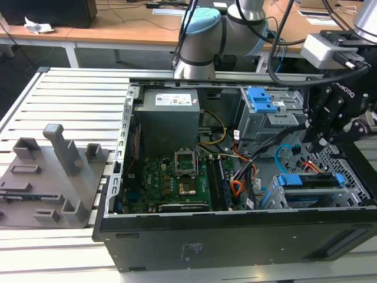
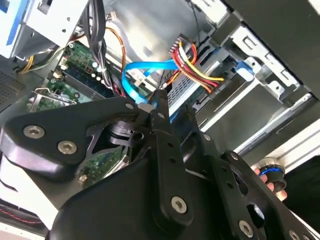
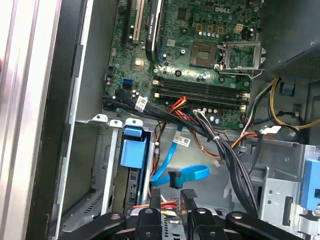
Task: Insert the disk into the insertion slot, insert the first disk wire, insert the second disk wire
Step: 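Insert the second disk wire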
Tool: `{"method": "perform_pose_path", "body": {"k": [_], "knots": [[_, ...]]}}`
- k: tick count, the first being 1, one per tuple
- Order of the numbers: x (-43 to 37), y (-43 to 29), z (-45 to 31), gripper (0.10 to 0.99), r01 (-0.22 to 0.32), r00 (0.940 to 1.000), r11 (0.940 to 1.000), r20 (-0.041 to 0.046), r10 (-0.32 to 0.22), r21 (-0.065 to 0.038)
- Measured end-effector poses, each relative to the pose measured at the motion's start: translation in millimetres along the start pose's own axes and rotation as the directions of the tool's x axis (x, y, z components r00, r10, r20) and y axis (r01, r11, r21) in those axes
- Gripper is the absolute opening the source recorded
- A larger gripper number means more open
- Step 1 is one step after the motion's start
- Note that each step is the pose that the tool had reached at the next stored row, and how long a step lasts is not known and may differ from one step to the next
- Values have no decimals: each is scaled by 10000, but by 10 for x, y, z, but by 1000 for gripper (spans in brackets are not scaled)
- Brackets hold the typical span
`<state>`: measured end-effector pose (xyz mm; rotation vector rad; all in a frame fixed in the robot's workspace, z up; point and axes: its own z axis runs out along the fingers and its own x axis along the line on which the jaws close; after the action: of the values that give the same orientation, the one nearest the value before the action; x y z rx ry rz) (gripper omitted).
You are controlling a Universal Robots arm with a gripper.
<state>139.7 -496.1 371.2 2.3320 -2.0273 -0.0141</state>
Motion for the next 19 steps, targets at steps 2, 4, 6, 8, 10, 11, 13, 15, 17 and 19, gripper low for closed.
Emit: {"method": "perform_pose_path", "body": {"k": [2,4,6,8,10,11,13,15,17,19], "knots": [[-46,73,23,302,59,10000,10000,6,-59,3],[-62,122,58,302,364,9993,9993,-11,-364,10],[-67,146,92,302,666,9978,9978,-71,-666,9],[-71,170,114,302,787,9968,9969,-106,-787,5],[-71,170,134,302,967,9951,9953,-191,-967,-9],[-70,170,134,302,968,9951,9953,-205,-968,-12],[-70,170,135,286,967,9951,9953,-213,-967,-14],[-70,170,136,165,967,9951,9953,-218,-967,-15],[-70,170,135,165,967,9951,9953,-226,-967,-17],[-70,170,135,165,967,9950,9953,-232,-967,-18]]}}
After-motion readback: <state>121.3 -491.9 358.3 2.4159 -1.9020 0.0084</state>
